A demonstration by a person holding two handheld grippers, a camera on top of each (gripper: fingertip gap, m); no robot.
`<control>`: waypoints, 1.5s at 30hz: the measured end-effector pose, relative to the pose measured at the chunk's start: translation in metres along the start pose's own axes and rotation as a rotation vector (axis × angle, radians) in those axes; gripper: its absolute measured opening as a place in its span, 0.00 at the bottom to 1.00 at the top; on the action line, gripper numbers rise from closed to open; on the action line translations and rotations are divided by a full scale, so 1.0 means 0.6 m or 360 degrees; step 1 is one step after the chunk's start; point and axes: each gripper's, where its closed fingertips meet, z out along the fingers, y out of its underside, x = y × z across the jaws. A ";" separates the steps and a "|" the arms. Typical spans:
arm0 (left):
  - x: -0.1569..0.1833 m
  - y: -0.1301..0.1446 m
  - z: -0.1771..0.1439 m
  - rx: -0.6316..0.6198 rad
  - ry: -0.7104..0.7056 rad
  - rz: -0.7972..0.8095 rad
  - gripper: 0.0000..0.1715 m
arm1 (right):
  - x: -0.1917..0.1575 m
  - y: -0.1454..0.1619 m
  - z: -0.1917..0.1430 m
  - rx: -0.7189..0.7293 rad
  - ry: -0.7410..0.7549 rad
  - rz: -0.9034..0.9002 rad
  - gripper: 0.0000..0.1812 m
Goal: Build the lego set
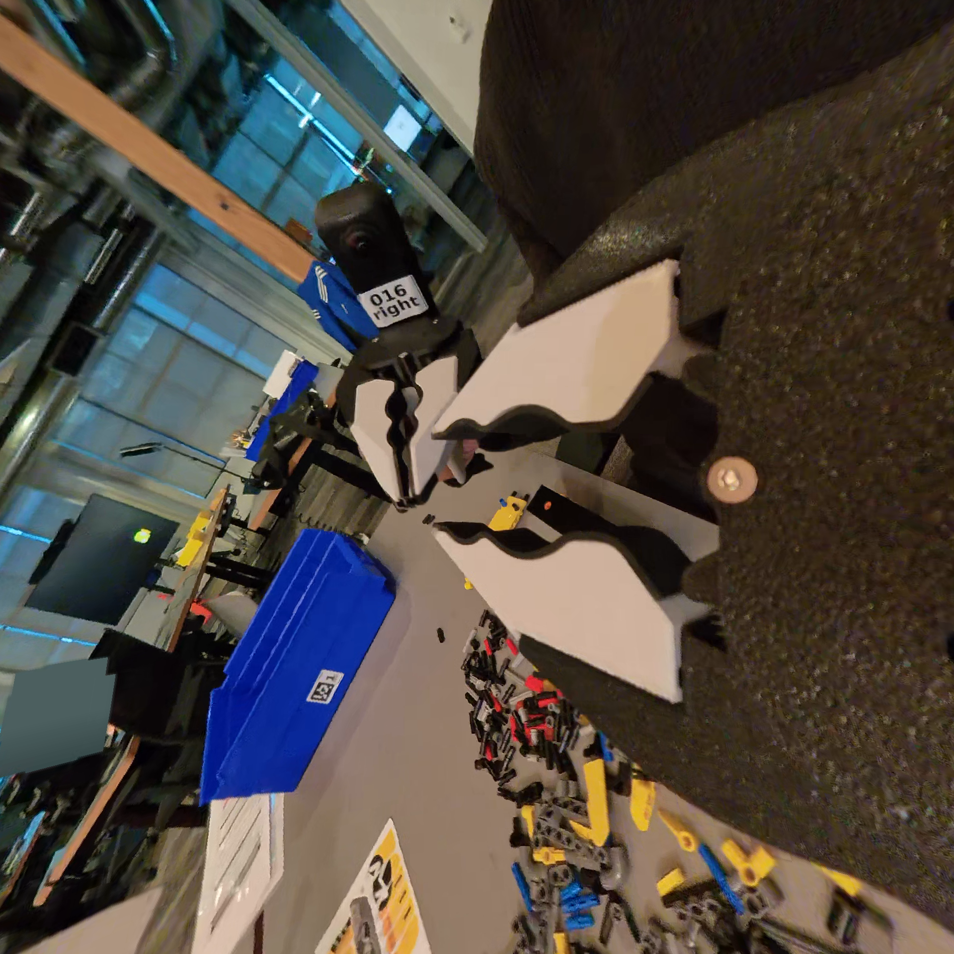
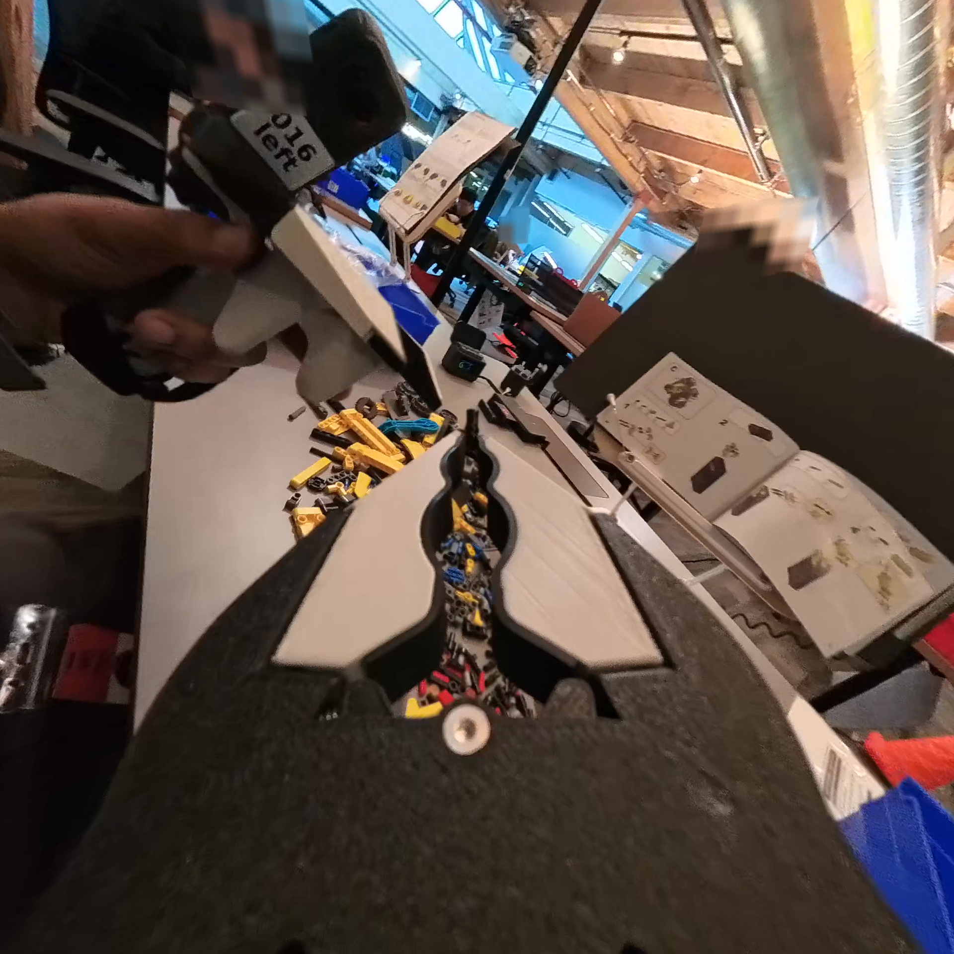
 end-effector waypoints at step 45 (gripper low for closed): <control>0.087 -0.009 0.009 -0.0035 0.0693 -0.0259 0.02 | -0.032 -0.092 -0.075 0.0591 0.0000 0.0058 0.11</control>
